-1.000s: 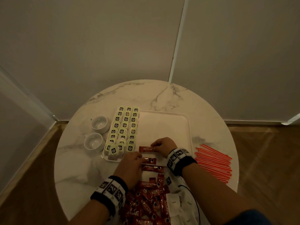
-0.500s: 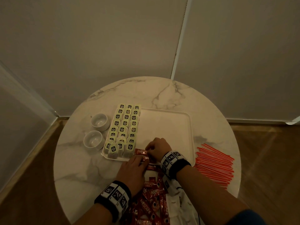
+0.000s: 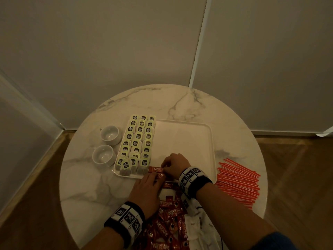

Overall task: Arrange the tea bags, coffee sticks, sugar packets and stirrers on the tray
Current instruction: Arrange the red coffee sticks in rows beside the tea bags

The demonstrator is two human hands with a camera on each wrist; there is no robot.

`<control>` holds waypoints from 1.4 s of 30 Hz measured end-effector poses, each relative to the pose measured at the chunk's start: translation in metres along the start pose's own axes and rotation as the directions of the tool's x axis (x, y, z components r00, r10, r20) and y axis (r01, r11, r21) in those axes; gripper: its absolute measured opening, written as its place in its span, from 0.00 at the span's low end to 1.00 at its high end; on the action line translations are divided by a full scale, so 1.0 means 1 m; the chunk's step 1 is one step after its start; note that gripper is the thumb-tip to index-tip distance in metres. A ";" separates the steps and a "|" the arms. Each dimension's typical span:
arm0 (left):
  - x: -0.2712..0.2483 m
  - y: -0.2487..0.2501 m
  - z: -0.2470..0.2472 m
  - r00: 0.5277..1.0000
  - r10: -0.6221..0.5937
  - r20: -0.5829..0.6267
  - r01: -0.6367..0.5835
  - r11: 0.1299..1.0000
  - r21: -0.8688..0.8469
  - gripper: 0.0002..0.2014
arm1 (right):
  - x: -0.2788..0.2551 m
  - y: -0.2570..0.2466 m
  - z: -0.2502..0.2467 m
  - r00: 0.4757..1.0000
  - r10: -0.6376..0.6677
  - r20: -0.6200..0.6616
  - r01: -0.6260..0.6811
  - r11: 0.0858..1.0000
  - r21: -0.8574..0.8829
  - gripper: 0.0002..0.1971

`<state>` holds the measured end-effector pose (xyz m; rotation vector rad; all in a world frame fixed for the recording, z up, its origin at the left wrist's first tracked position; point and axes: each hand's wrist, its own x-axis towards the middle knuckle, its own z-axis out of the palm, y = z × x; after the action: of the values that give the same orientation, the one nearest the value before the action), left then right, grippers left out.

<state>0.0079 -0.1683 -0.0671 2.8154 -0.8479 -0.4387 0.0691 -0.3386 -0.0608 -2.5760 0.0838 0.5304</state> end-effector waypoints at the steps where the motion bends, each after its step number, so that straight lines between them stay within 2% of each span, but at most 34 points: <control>1: 0.000 0.000 0.000 1.000 0.003 0.001 -0.003 1.000 0.006 0.31 | 0.000 0.000 0.001 1.000 0.003 -0.003 -0.003 1.000 0.002 0.07; 9: 0.000 -0.001 0.000 1.000 0.011 0.001 -0.011 1.000 0.014 0.30 | 0.001 -0.002 0.007 1.000 0.006 -0.029 -0.008 0.998 -0.065 0.09; 12: -0.002 -0.001 -0.005 1.000 0.017 -0.024 -0.018 0.999 -0.032 0.28 | -0.001 0.000 0.005 0.999 0.026 -0.042 -0.025 1.000 0.015 0.11; 15: -0.007 0.003 -0.017 0.988 0.140 -0.071 -0.145 0.988 -0.061 0.20 | -0.007 0.006 0.000 0.993 0.048 -0.111 -0.034 0.992 0.119 0.12; 17: -0.011 0.005 -0.021 0.968 0.236 0.080 -0.233 0.971 -0.049 0.23 | -0.014 0.010 -0.004 0.988 0.044 -0.148 -0.020 0.988 0.156 0.11; 20: -0.017 0.008 -0.021 0.890 0.275 0.364 -0.293 0.956 -0.006 0.41 | -0.026 0.015 -0.008 0.982 0.009 -0.186 0.026 0.982 0.186 0.10; 22: -0.021 0.009 -0.021 0.845 0.279 0.456 -0.314 0.949 0.002 0.49 | -0.037 0.017 -0.011 0.978 0.000 -0.208 0.044 0.978 0.205 0.10; 24: -0.025 0.014 -0.023 0.829 0.276 0.487 -0.339 0.940 0.043 0.50 | -0.047 0.018 -0.013 0.973 -0.007 -0.229 0.059 0.973 0.225 0.09; 26: -0.026 0.017 -0.021 0.838 0.261 0.479 -0.357 0.926 0.121 0.46 | -0.057 0.018 -0.012 0.971 -0.007 -0.240 0.063 0.972 0.227 0.09; 31: -0.023 0.023 -0.014 0.893 0.267 0.362 -0.348 0.920 0.180 0.25 | -0.081 0.017 -0.004 0.959 0.058 -0.277 0.026 0.956 0.291 0.03; 35: -0.020 0.026 -0.020 0.910 0.220 0.351 -0.300 0.934 0.193 0.22 | -0.095 0.017 0.004 0.967 0.086 -0.240 -0.015 0.959 0.283 0.04; 39: -0.021 0.024 -0.034 0.955 0.184 0.234 -0.211 0.973 0.092 0.17 | -0.103 0.014 0.006 0.978 0.069 -0.198 -0.005 0.952 0.308 0.08; 42: -0.020 0.018 -0.042 0.977 0.139 0.165 -0.113 0.981 -0.157 0.14 | -0.111 0.010 0.000 0.984 0.088 -0.158 -0.009 0.897 0.441 0.18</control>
<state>-0.0038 -0.1685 -0.0189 2.5992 -0.9784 -0.7064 -0.0347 -0.3514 -0.0228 -2.1712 0.2954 0.2618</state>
